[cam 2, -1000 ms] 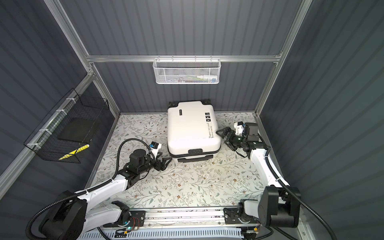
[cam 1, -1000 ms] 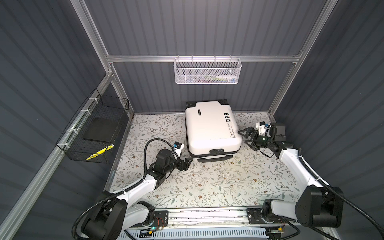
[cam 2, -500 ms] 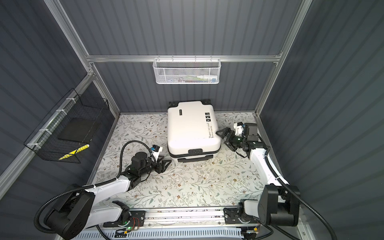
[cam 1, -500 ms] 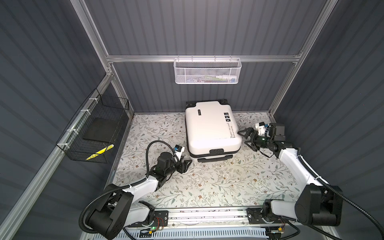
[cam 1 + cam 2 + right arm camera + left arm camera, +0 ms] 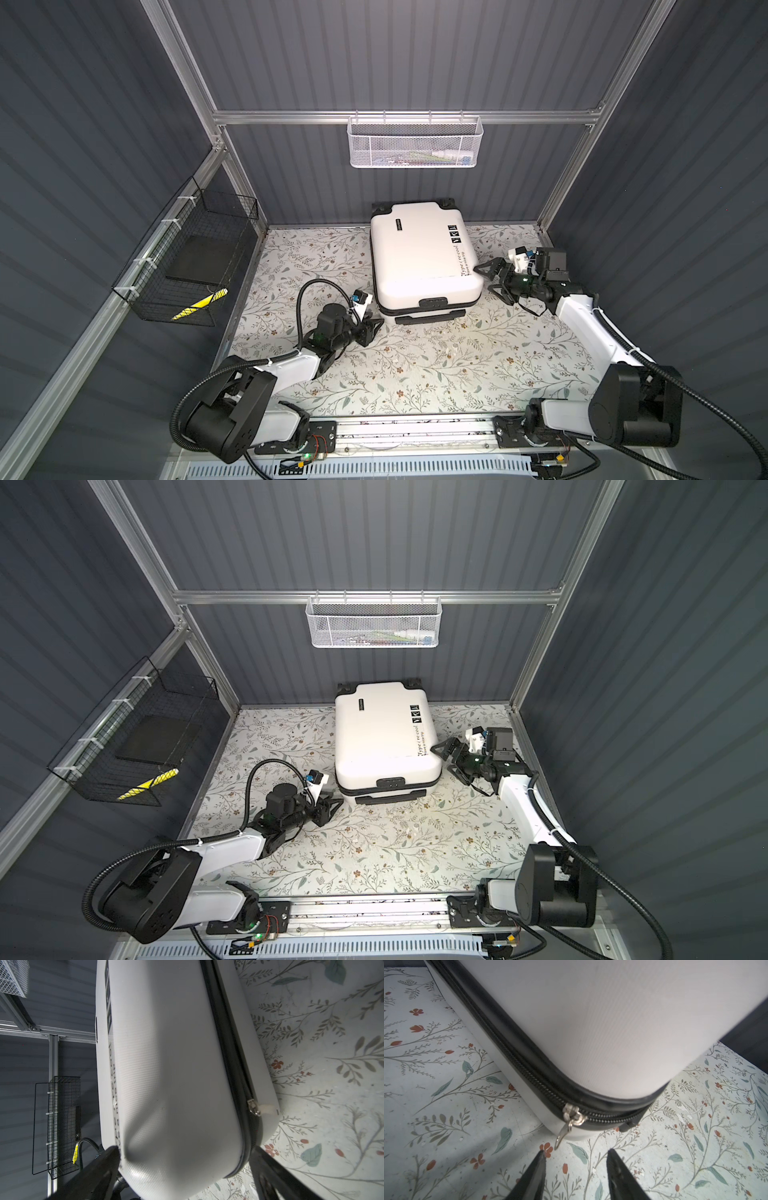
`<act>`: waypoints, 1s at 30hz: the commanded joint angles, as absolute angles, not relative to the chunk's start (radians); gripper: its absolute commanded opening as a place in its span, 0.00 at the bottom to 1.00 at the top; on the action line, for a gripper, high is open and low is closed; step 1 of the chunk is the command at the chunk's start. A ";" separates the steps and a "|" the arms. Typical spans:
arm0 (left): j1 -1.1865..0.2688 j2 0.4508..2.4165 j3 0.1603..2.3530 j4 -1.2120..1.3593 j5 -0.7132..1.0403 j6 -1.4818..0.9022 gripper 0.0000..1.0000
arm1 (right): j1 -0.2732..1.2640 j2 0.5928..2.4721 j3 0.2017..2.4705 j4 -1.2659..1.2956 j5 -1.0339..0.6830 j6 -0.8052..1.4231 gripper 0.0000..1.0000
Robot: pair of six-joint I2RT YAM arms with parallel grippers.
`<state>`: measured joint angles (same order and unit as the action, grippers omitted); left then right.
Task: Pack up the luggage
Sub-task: 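Lower the open left gripper around the silver zipper pull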
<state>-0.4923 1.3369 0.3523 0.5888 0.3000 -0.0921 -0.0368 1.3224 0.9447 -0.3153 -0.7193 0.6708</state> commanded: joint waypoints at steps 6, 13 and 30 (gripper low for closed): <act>-0.496 1.371 0.383 0.623 0.353 -0.051 0.39 | -0.033 1.330 0.965 -0.336 -0.740 0.643 0.99; -0.466 1.365 0.370 0.647 0.337 -0.057 0.38 | -0.034 1.334 0.968 -0.339 -0.742 0.642 0.98; -0.426 1.405 0.400 0.670 0.411 -0.038 0.39 | -0.034 1.338 0.965 -0.340 -0.740 0.641 0.97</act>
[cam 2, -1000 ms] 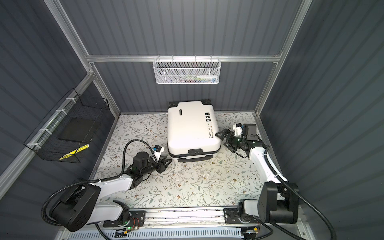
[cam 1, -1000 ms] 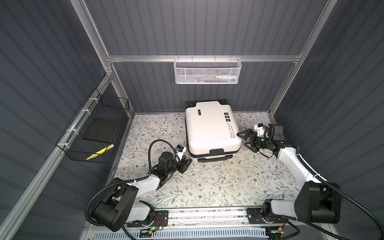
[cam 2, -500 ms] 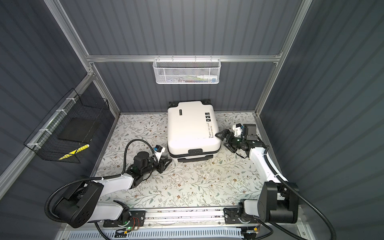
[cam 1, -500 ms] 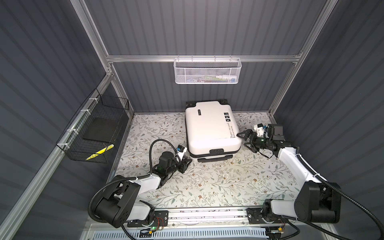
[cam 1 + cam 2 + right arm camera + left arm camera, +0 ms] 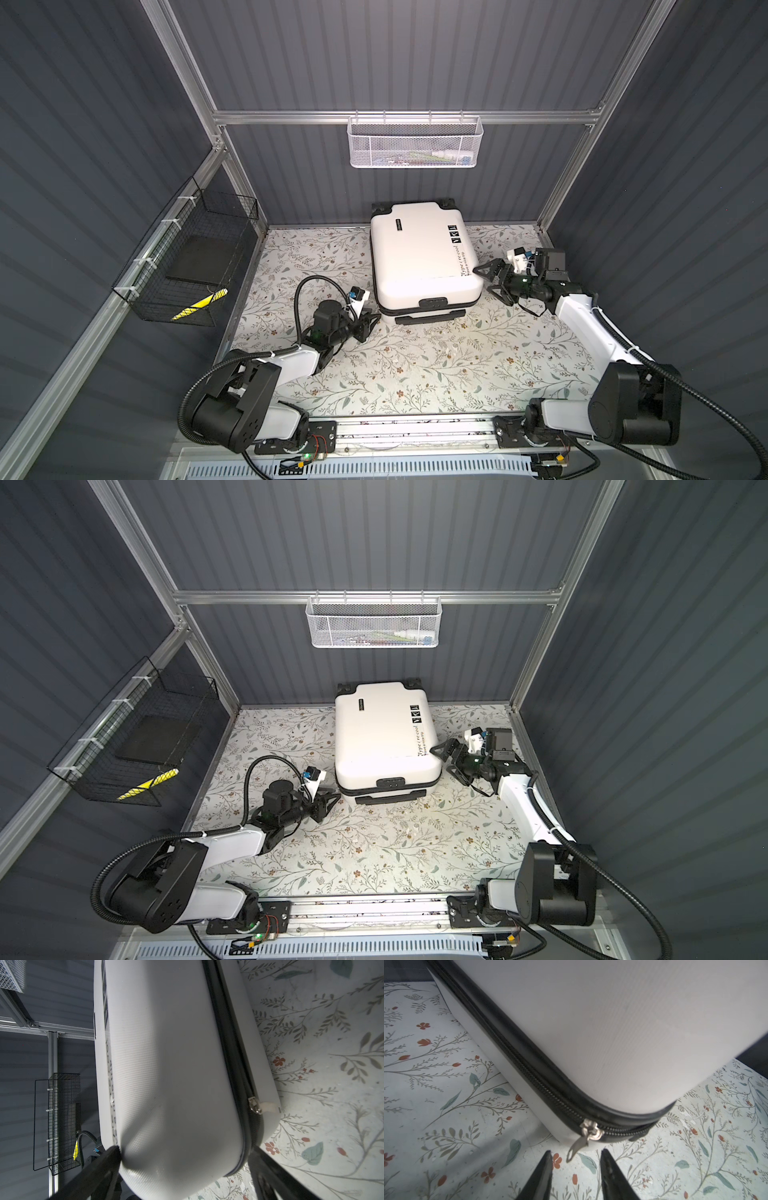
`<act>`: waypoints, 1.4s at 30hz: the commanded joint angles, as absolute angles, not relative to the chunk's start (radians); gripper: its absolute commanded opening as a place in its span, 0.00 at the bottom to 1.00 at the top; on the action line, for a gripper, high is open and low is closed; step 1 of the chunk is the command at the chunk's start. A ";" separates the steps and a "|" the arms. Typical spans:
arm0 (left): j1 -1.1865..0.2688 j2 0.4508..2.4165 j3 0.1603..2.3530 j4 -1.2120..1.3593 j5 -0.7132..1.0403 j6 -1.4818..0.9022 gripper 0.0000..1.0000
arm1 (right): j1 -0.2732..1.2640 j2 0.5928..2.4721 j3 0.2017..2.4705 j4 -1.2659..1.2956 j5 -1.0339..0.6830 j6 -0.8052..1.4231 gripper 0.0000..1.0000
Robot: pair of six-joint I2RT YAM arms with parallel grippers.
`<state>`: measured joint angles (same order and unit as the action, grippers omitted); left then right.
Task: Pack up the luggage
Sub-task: 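Lower the open left gripper around the silver zipper pull, then close the left gripper on the zipper pull tab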
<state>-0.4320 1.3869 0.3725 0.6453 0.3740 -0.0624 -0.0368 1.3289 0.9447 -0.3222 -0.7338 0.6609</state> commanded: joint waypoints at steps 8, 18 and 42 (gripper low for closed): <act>-0.428 1.432 0.422 0.674 0.421 -0.040 0.34 | -0.034 1.344 0.961 -0.339 -0.741 0.640 0.97; -0.428 1.427 0.441 0.628 0.378 -0.044 0.20 | -0.033 1.340 0.955 -0.333 -0.742 0.646 0.96; -0.462 1.318 0.535 0.250 0.403 -0.102 0.00 | -0.009 1.349 0.925 -0.274 -0.750 0.688 0.96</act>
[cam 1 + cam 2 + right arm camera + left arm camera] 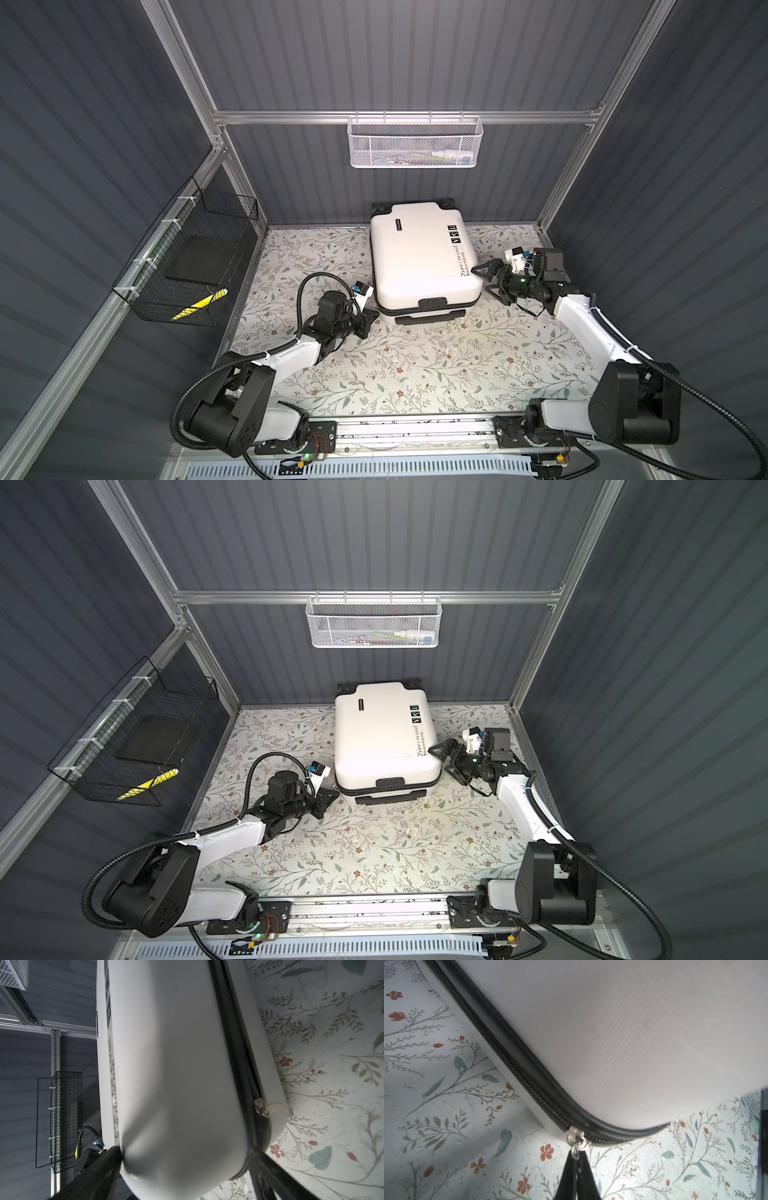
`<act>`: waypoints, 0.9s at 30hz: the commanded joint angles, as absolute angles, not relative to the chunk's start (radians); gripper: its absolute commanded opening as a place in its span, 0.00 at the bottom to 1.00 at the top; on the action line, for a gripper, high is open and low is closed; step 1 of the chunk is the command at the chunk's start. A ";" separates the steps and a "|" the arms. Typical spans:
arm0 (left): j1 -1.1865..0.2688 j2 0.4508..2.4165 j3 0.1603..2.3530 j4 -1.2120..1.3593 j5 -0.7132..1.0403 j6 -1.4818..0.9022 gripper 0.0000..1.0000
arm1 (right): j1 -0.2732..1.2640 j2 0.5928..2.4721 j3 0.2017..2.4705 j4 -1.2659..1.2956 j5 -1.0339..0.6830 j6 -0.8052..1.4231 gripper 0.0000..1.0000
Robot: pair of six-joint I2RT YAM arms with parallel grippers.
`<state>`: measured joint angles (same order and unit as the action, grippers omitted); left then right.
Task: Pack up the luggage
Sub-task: 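Close the left gripper on the zipper pull tab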
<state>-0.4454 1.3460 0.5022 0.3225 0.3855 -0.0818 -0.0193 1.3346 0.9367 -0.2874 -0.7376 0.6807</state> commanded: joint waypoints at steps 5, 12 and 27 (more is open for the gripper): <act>-0.501 1.322 0.544 0.160 0.391 -0.121 0.00 | 0.001 1.352 0.923 -0.267 -0.747 0.695 0.95; -0.559 1.310 0.544 0.130 0.362 -0.103 0.00 | 0.018 1.353 0.914 -0.255 -0.741 0.706 0.95; -0.652 1.243 0.573 0.120 0.295 -0.025 0.00 | 0.068 1.341 0.873 -0.230 -0.705 0.735 0.95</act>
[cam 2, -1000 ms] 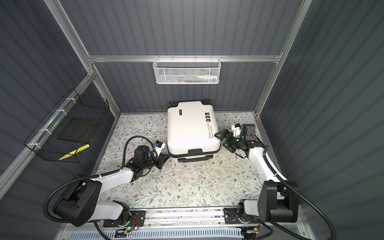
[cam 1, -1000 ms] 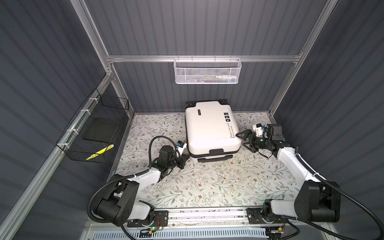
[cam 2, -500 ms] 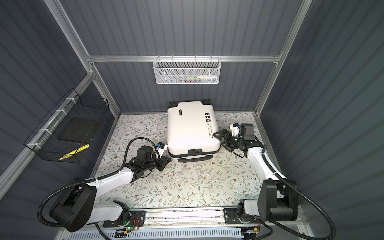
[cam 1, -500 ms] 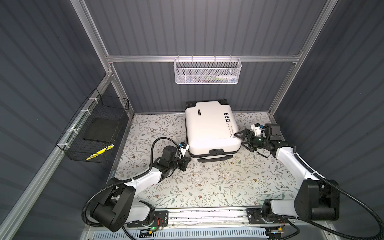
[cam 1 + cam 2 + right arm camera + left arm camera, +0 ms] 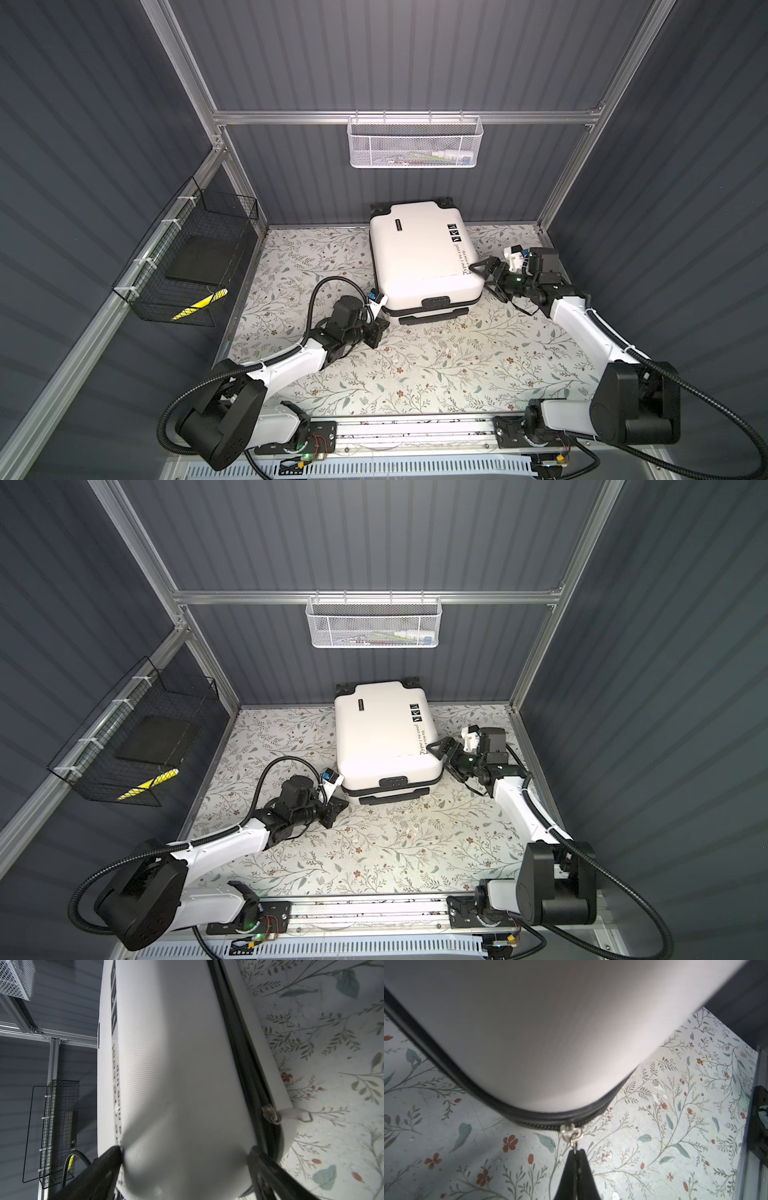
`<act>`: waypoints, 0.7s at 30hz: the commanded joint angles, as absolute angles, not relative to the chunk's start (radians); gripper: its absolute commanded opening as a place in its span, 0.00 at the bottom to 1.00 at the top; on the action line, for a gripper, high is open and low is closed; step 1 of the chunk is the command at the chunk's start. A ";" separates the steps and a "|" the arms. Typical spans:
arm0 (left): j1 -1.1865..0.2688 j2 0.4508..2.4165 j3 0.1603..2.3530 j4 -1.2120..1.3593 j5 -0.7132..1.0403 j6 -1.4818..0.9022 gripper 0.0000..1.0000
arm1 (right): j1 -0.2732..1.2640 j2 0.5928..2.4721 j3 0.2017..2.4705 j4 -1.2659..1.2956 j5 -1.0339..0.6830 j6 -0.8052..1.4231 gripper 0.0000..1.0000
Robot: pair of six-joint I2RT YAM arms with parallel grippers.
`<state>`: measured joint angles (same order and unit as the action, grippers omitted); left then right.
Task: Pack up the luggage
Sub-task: 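Close the left gripper on the zipper pull tab, then drag the zipper pull with the left gripper while the right gripper braces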
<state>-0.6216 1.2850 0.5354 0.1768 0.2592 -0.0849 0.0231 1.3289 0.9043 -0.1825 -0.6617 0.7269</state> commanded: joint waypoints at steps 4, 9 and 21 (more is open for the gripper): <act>-0.652 1.207 0.589 0.033 0.269 -0.018 0.00 | 0.069 1.350 0.882 -0.227 -0.710 0.739 0.94; -0.666 1.219 0.583 0.055 0.292 -0.032 0.00 | 0.086 1.356 0.878 -0.208 -0.713 0.750 0.93; -0.762 1.262 0.591 0.140 0.253 -0.038 0.00 | 0.223 1.361 0.831 -0.134 -0.684 0.816 0.90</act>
